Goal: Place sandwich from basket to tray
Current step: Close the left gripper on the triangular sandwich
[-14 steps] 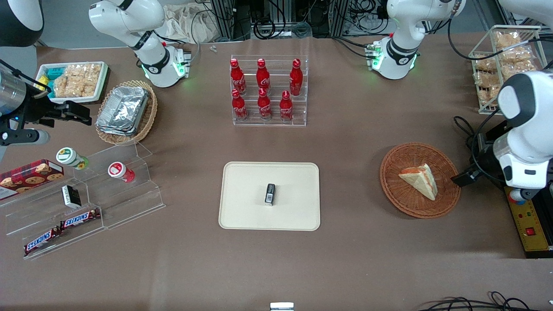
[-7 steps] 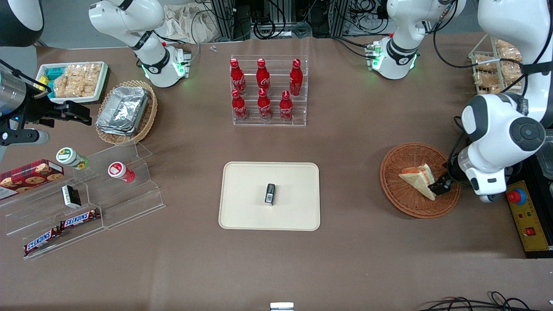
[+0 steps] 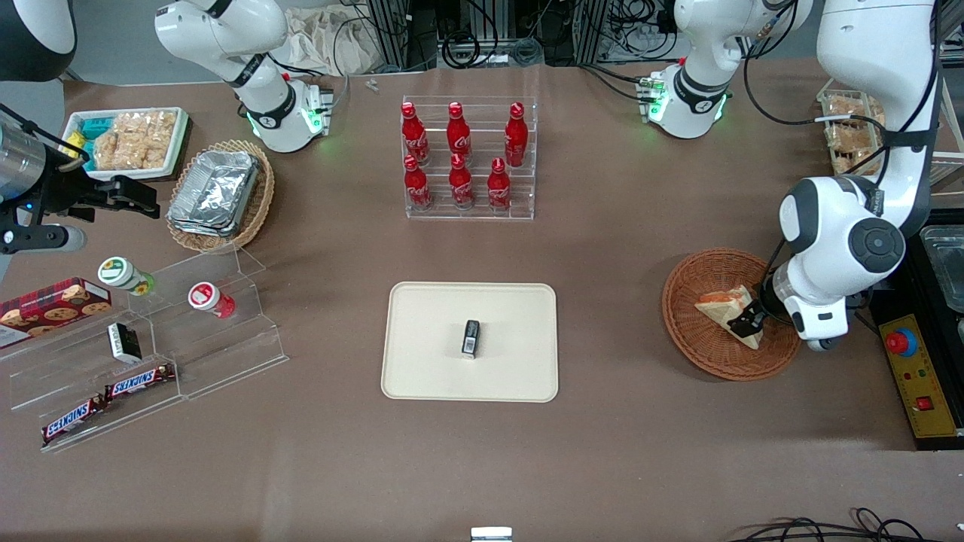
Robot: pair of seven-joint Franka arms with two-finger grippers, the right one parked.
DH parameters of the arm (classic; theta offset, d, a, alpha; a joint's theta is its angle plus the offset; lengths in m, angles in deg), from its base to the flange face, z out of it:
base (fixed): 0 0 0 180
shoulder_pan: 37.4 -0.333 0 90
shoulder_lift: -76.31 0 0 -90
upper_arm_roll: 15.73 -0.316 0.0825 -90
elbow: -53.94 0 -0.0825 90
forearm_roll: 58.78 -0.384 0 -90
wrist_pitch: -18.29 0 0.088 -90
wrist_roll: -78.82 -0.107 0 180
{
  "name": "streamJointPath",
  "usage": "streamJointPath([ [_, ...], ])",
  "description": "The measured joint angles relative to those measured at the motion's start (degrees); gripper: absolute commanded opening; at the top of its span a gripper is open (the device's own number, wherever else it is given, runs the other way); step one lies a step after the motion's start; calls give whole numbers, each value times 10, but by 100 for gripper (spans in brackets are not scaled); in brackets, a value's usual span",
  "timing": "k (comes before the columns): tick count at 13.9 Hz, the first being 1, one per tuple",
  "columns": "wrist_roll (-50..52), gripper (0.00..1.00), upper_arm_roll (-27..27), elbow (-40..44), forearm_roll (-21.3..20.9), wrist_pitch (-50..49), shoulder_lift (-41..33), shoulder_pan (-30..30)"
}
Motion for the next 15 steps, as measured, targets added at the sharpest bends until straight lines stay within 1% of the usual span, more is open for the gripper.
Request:
streamJointPath([
  [4, 0, 100, -2, -35, 0, 51, 7, 0],
  [5, 0, 97, -2, -43, 0, 61, 13, 0],
  [6, 0, 79, -2, -46, 0, 68, 20, 0],
  [7, 0, 42, -2, -47, 0, 72, 26, 0],
  [8, 1, 13, -2, -46, 0, 75, 29, 0],
  [9, 3, 0, -2, -46, 0, 76, 30, 0],
  [15, 40, 0, 1, -24, 0, 79, 28, 1],
])
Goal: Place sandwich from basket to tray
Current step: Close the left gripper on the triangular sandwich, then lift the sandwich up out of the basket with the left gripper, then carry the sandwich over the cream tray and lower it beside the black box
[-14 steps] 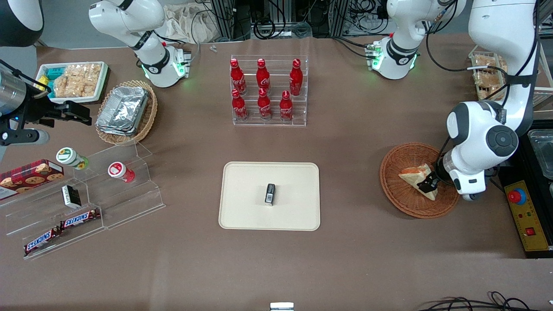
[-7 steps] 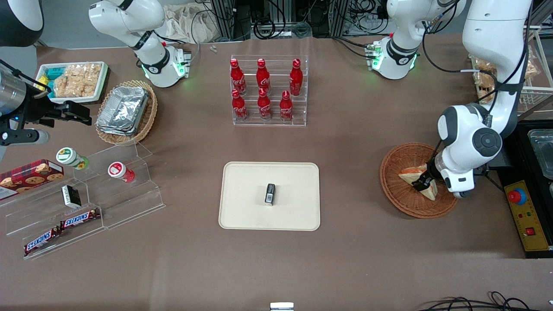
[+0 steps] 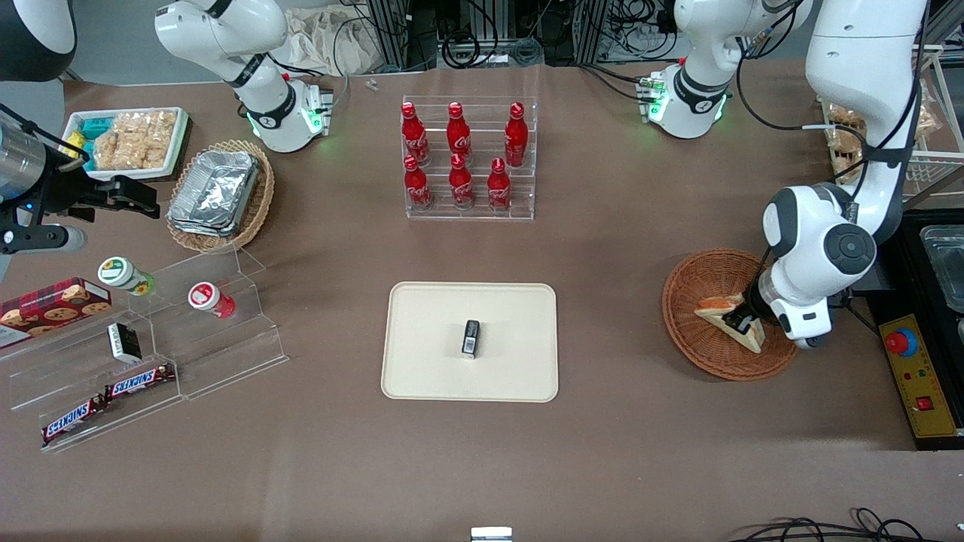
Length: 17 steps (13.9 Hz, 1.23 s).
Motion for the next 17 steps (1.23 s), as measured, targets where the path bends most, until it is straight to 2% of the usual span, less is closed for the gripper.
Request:
streamJointPath([
  [3, 4, 0, 0, 55, 0, -73, -2, 0],
  [7, 0, 0, 2, 189, -1, -220, -3, 7],
  [12, -139, 0, 5, 343, -5, -397, -2, 28],
  [14, -186, 0, 11, 383, -5, -427, -2, 58],
  [17, -221, 0, 17, 413, -6, -428, 24, 138],
])
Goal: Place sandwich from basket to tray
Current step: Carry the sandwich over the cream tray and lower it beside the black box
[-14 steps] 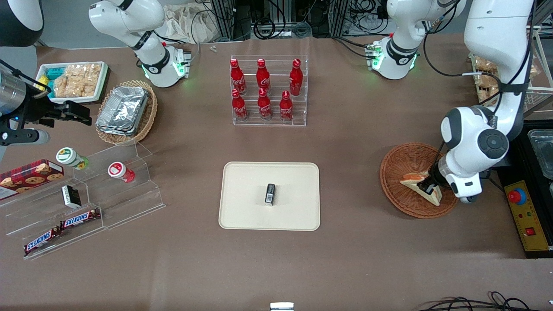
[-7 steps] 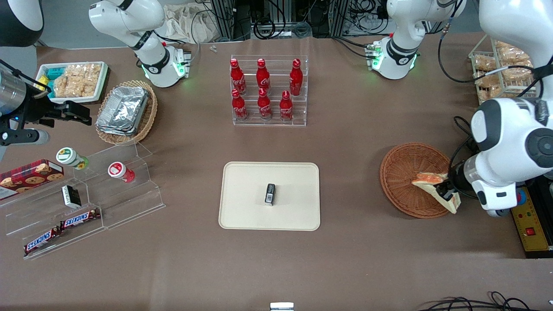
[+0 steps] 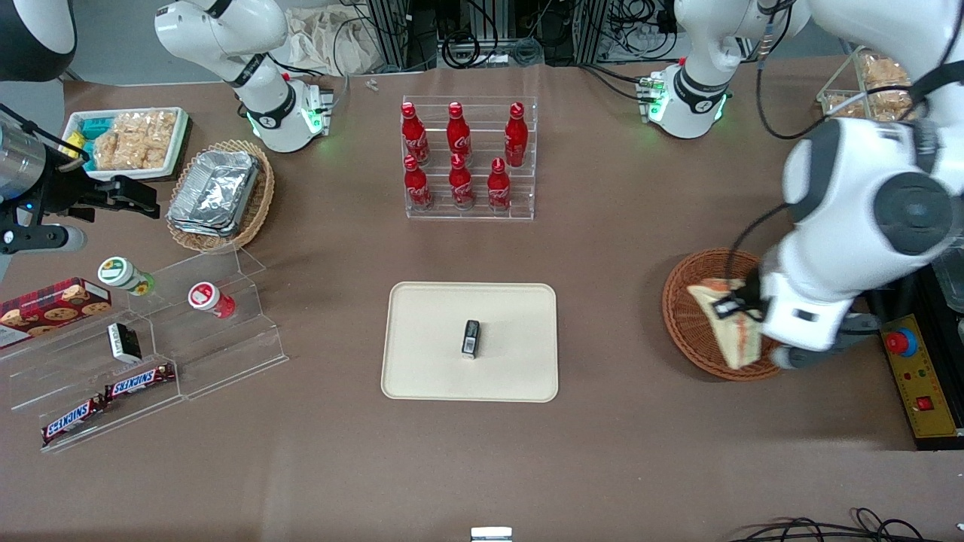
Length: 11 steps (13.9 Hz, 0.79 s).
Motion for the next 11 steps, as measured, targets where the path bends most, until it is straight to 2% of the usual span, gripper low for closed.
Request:
streamJointPath([
  [3, -1, 0, 1, 54, -3, 5, 88, 75],
  [5, -2, 0, 0, 77, -3, 43, 150, 108],
  [8, 1, 0, 0, 89, -3, 125, 217, 143],
  [11, 17, 0, -1, 95, -3, 175, 253, 162],
])
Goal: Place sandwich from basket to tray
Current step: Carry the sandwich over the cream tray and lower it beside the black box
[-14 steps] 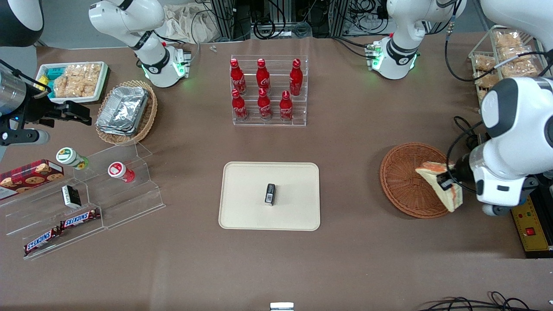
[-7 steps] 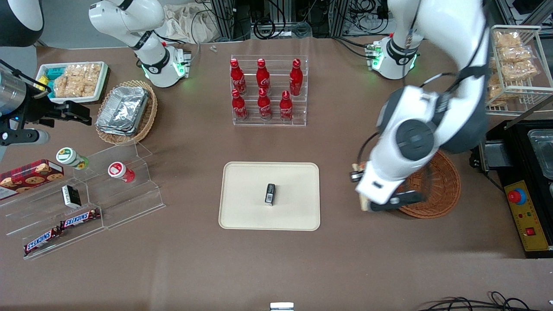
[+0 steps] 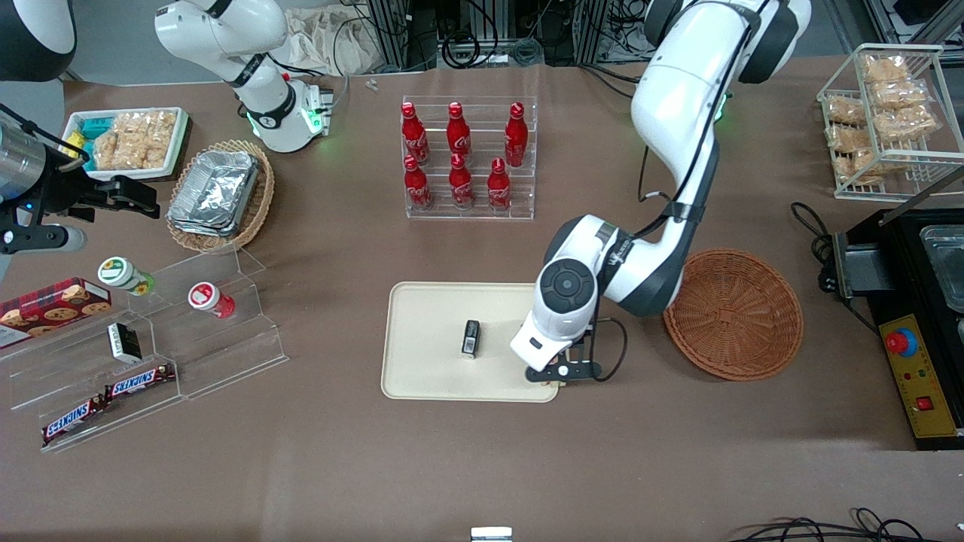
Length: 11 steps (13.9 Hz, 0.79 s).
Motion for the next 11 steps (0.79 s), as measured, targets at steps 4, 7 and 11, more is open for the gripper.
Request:
streamJointPath([
  [4, 7, 8, 0, 1, 0, 31, 29, 12],
  [7, 9, 99, 0, 1, 0, 42, 42, 20],
  [11, 10, 100, 0, 4, 0, 51, 45, 26],
])
